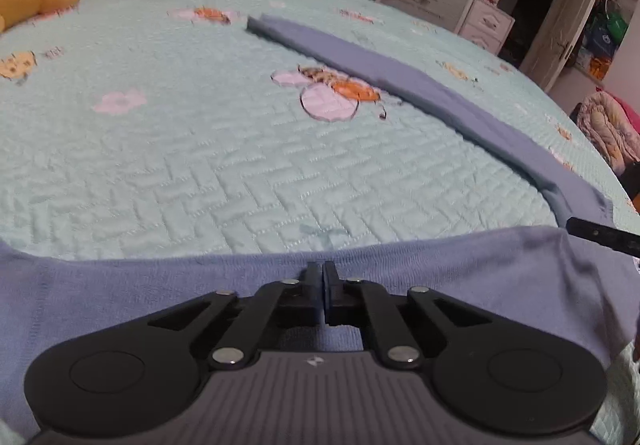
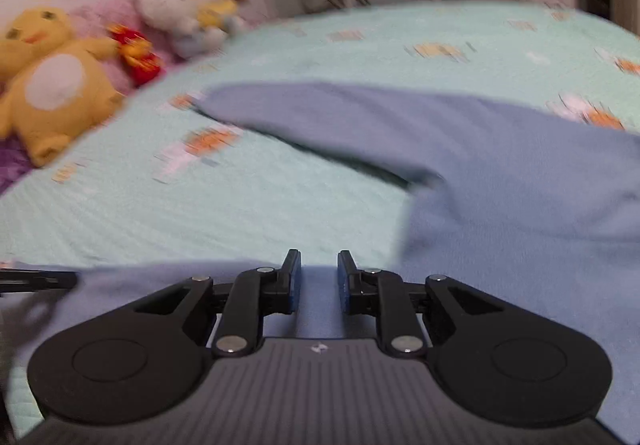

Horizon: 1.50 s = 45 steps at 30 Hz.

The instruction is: Fold clothes

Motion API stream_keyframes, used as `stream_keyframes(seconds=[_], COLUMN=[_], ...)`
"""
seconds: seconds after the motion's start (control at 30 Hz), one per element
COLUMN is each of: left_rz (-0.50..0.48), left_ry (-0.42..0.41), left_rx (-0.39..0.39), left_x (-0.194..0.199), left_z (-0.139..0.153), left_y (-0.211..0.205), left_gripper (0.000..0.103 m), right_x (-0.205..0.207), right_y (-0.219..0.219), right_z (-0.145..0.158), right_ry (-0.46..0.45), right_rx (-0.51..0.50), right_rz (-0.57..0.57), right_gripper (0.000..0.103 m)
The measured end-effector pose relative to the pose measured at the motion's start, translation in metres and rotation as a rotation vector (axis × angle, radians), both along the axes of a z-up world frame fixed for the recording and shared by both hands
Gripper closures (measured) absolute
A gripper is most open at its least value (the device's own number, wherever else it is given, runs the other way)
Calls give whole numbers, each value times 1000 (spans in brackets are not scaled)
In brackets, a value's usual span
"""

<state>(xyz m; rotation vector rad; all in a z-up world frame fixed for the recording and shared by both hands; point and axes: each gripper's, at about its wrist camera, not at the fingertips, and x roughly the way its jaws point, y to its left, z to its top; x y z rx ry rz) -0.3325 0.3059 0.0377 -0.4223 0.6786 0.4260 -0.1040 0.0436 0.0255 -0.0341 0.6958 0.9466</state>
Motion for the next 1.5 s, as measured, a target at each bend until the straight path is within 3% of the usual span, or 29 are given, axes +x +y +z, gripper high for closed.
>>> stream_keyframes(seconds=[0.07,0.2,0.3,0.37,0.4,0.53,0.63,0.73,0.8,0.87,0.93,0.97,1.0,1.07,1.13,1.17,1.2,1.23,1.3,1.37,1.4,1.47,1.5], left_rz=[-105,-292,-294,-267,-244,-114,-44,-100,-180,-260,-314,-300,-276,-204,-139,-125,-125,-148,-213,-299,-324,-336,-342], left_ry=[-4,15,54,38,39,54,26,-18,-6,5,16,19,23,30,28,14,-10,-35,-50,-33,-21,9,25], left_rx=[-1,-31,-7,-45,-42,73,31,-38,-83,-128,-154,-138,-116,-49,16,-12,-44,-70,-103,-136,-129,-67,-36], left_x=[-7,-23,-26,-23,-20,-3,-10,-35,-45,-55,-61,-57,-51,-36,-25,-25,-28,-36,-50,-59,-58,-47,-41], left_z=[5,10,-1,-7,-6,-3,1,11,7,3,-1,-4,-4,-1,2,5,9,14,17,11,7,-1,-6], left_y=[-13,-37,-31,-15,-7,23,47,47,41,35,31,34,39,53,65,71,75,74,65,52,48,44,42], left_gripper=[89,78,76,78,84,84,83,77,63,62,65,76,86,88,93,94,86,84,70,64,64,68,85], right_x=[-23,-71,-91,-89,-86,-71,-73,-97,-117,-130,-128,-121,-110,-96,-95,-97,-100,-107,-119,-133,-139,-131,-123], right_y=[12,37,51,70,81,120,130,113,108,113,124,132,142,157,163,164,164,159,148,140,139,152,160], right_z=[7,5,1,-5,-8,-12,-9,1,1,-5,-14,-18,-20,-18,-14,-12,-9,-4,0,-3,-6,-15,-19], right_ry=[19,86,101,130,138,82,104,118,150,167,180,186,179,104,87,78,71,72,97,134,149,154,155], right_rx=[16,-50,-92,-107,-118,-91,-43,-46,-76,-117,-136,-133,-120,-115,-104,-101,-98,-93,-82,-106,-127,-153,-156], right_rz=[134,443,541,575,587,488,441,551,634,694,710,697,658,565,518,501,497,525,601,689,729,729,714], right_gripper=[82,83,82,82,85,89,86,85,86,86,92,97,103,103,103,103,97,96,96,92,87,89,98])
